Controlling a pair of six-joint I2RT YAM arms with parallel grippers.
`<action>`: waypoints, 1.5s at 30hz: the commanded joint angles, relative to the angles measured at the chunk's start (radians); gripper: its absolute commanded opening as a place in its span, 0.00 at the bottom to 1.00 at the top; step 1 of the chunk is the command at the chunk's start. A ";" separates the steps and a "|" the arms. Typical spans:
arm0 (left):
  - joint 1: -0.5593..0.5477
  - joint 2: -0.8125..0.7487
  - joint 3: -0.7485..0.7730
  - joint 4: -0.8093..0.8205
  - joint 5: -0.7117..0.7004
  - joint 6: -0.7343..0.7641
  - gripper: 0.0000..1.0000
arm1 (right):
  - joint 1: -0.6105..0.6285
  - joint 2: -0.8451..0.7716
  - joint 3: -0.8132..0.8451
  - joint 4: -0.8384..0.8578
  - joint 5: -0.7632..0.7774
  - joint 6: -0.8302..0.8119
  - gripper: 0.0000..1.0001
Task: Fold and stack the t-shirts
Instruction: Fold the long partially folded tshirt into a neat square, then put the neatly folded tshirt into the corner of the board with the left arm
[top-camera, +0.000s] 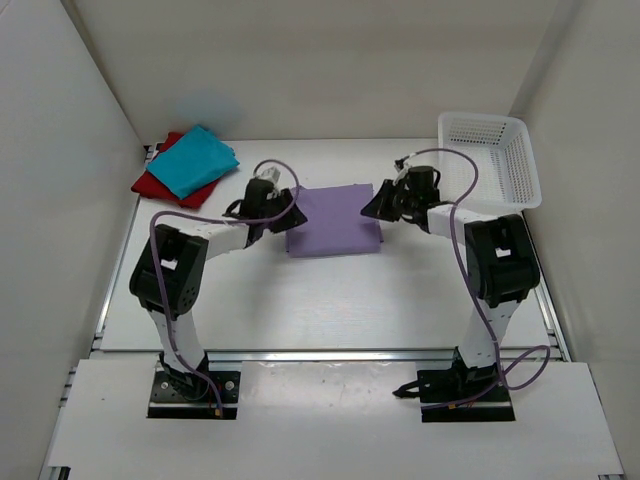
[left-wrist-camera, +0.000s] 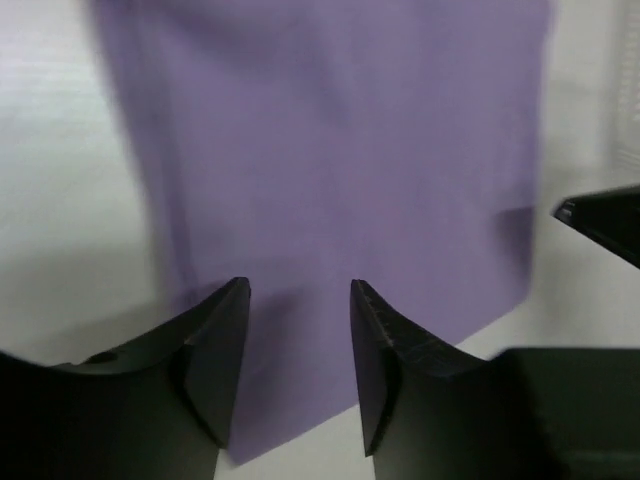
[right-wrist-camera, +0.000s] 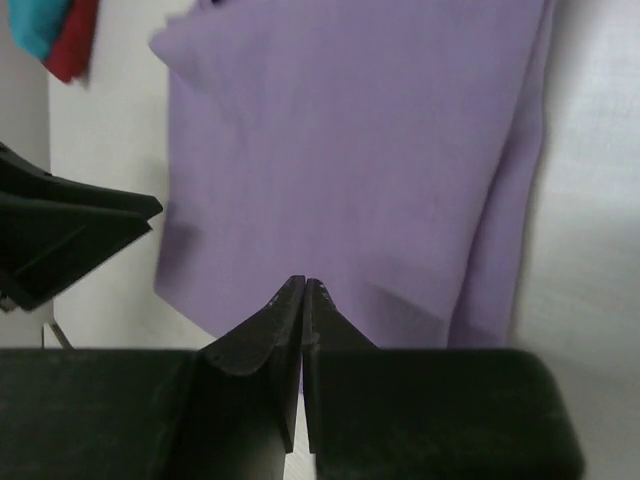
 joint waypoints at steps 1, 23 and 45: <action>0.077 -0.112 -0.143 0.100 -0.018 -0.038 0.57 | 0.002 -0.058 -0.108 0.154 -0.030 0.059 0.03; 0.016 0.263 0.108 0.142 0.037 -0.063 0.07 | 0.190 -0.587 -0.529 0.239 0.033 0.071 0.32; 0.538 0.009 0.404 0.009 -0.036 -0.093 0.17 | 0.091 -0.801 -0.796 0.104 -0.010 0.019 0.34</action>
